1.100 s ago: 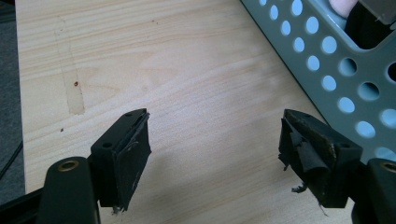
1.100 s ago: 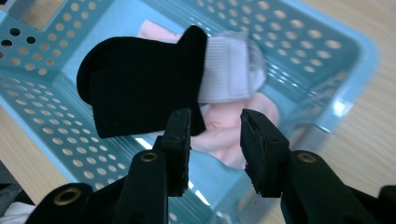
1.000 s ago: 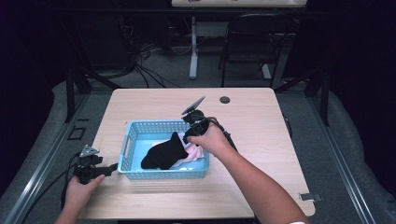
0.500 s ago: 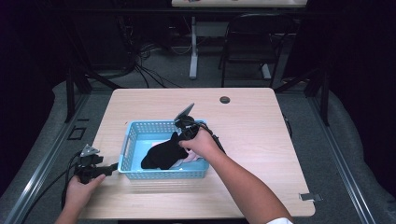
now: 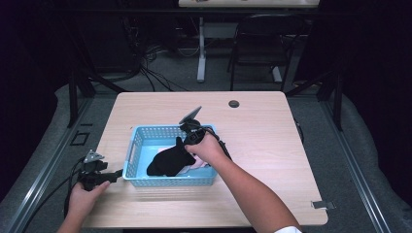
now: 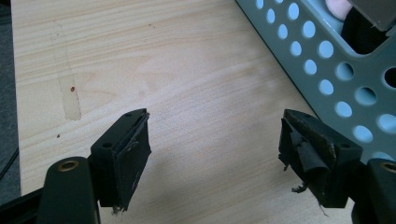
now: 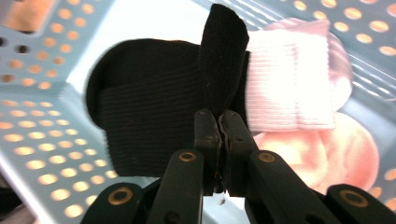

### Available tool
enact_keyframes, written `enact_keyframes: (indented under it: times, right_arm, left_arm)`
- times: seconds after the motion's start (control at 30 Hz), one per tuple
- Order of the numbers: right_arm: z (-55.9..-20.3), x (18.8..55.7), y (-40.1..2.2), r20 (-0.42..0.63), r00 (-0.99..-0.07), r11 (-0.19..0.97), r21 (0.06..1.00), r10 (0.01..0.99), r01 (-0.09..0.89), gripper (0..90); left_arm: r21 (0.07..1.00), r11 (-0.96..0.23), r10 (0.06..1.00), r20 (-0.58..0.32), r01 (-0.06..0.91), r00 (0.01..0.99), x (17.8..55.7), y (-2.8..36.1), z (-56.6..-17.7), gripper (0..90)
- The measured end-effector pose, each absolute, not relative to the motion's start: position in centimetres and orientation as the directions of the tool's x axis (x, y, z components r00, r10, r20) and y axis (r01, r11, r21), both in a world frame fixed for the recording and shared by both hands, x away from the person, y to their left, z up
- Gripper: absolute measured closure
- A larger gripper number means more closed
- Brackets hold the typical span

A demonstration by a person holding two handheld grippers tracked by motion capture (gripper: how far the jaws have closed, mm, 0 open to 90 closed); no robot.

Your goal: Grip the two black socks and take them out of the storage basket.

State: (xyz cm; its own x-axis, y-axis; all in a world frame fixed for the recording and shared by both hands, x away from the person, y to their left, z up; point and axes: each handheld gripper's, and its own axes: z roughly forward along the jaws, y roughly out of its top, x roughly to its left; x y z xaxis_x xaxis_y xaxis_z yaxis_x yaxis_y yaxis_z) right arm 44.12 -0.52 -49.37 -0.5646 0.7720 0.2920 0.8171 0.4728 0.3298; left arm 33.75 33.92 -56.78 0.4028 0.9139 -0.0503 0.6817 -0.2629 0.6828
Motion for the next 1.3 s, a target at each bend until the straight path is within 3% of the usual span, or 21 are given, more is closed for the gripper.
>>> enact_keyframes:
  times: [0.27, 0.73, 0.97, 1.3]
  right_arm:
    - [-46.4, 43.2, -0.6, 0.342, -0.597, 0.473, 0.382, 0.726, 0.794, 87.4]
    - [-36.6, 40.7, -3.4, 0.324, -0.676, 0.46, 0.536, 0.662, 0.708, 87.4]
    - [-33.7, 40.0, -6.7, 0.299, -0.658, 0.423, 0.571, 0.691, 0.704, 87.4]
    - [-32.1, 39.3, -11.5, 0.284, -0.591, 0.351, 0.586, 0.755, 0.73, 87.4]
  left_arm:
    - [0.683, -0.262, 0.914, -0.051, 0.681, 0.403, 33.8, 33.9, -56.8, 24.5]
    - [0.684, -0.261, 0.914, -0.051, 0.681, 0.403, 33.7, 34.0, -56.8, 24.5]
    - [0.683, -0.261, 0.915, -0.051, 0.682, 0.4, 33.7, 33.9, -56.8, 24.5]
    - [0.683, -0.26, 0.916, -0.049, 0.683, 0.398, 33.7, 33.9, -56.9, 24.6]
